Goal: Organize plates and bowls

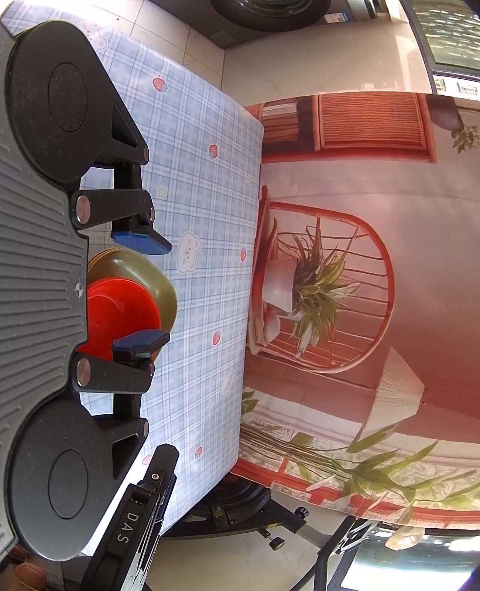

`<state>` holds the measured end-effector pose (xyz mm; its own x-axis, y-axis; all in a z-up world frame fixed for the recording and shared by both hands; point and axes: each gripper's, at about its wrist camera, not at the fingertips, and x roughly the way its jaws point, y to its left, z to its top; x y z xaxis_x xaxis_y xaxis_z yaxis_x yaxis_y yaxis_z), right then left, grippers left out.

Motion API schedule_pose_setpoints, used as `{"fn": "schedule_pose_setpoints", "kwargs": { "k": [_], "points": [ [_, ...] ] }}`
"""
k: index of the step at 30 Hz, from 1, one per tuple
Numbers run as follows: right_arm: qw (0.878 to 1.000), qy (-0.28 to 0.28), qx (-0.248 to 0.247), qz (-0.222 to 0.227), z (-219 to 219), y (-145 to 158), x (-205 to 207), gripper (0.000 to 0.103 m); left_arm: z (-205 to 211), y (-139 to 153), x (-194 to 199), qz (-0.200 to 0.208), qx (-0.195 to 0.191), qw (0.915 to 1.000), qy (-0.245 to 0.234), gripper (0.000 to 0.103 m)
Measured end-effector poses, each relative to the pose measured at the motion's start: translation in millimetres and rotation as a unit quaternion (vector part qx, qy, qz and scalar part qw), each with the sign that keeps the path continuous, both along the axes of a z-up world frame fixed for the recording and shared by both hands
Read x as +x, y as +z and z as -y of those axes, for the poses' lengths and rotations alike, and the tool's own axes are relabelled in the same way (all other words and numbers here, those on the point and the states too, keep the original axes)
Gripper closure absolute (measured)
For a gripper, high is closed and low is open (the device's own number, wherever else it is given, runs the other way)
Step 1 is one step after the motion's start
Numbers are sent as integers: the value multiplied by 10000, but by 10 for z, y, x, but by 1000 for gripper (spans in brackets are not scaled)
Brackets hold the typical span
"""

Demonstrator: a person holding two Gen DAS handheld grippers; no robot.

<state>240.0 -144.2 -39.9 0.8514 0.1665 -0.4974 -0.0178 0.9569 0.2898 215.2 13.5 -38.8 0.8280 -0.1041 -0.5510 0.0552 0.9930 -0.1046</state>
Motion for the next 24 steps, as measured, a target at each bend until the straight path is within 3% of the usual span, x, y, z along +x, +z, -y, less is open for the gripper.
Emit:
{"fn": "schedule_pose_setpoints", "kwargs": {
  "k": [4, 7, 10, 13, 15, 24],
  "points": [
    [9993, 39, -85, 366, 85, 239, -264, 39, 53, 251, -235, 424, 19, 9991, 43, 27],
    [9983, 84, -156, 546, 134, 394, -450, 24, 108, 415, -420, 711, 195, 9970, 241, 18],
    [9974, 71, -185, 695, 157, 556, -627, 10, 151, 594, -585, 858, 369, 9945, 469, 16],
    [9959, 45, -165, 885, 172, 732, -786, 8, 158, 763, -739, 910, 419, 9933, 574, 15],
    [9948, 23, -209, 1000, 167, 872, -909, 0, 157, 857, -857, 1002, 417, 9924, 573, 14],
    [9881, -52, -559, 1430, 97, 1274, -1337, 0, 179, 1180, -1209, 1362, 685, 9872, 472, 7]
  ]
}}
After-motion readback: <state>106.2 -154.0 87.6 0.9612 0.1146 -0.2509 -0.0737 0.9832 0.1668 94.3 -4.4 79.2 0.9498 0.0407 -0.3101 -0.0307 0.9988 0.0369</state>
